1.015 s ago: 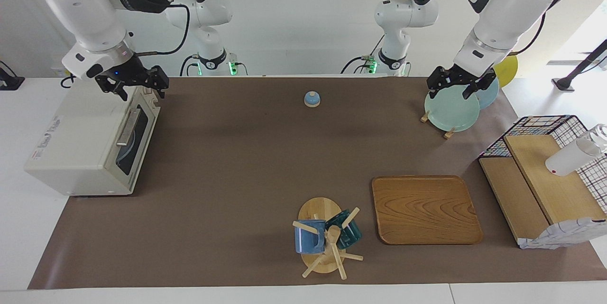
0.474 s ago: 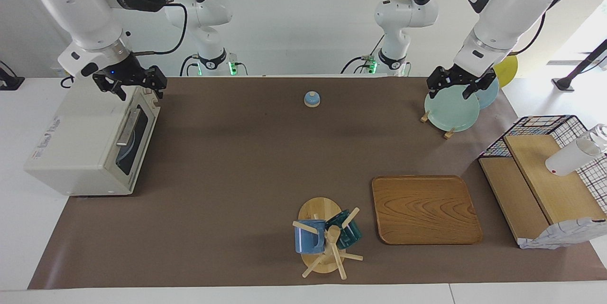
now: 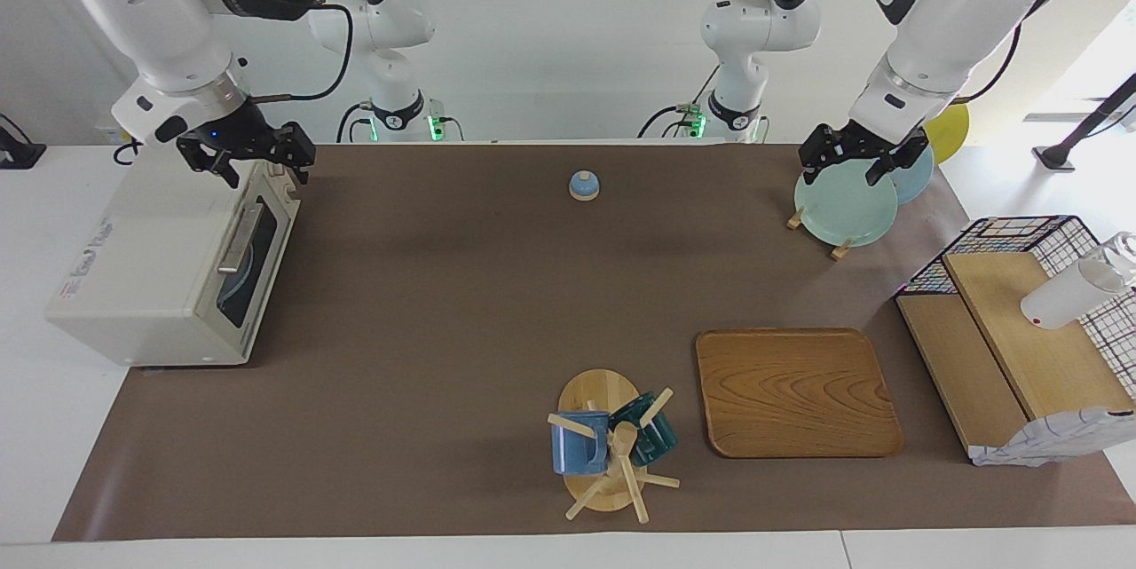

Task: Put eggplant into oven

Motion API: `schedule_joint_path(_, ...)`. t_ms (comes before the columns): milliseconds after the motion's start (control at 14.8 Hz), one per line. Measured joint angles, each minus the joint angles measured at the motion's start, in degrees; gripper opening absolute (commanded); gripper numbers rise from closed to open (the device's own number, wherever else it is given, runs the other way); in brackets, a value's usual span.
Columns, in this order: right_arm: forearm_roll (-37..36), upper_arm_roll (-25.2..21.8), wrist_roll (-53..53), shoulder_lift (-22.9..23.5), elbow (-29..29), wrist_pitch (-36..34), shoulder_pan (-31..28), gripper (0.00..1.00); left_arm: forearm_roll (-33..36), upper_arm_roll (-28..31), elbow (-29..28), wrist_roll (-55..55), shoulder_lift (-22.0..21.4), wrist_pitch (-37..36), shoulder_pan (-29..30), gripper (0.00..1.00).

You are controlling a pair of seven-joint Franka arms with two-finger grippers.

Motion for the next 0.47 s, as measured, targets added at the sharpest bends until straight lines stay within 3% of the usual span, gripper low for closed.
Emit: schedule_joint_path(474, 0.03, 0.1, 0.0, -0.01, 0.68, 0.03, 0.53, 1.0, 0.0, 0.0, 0.0, 0.0, 0.0, 0.0, 0.0, 1.0)
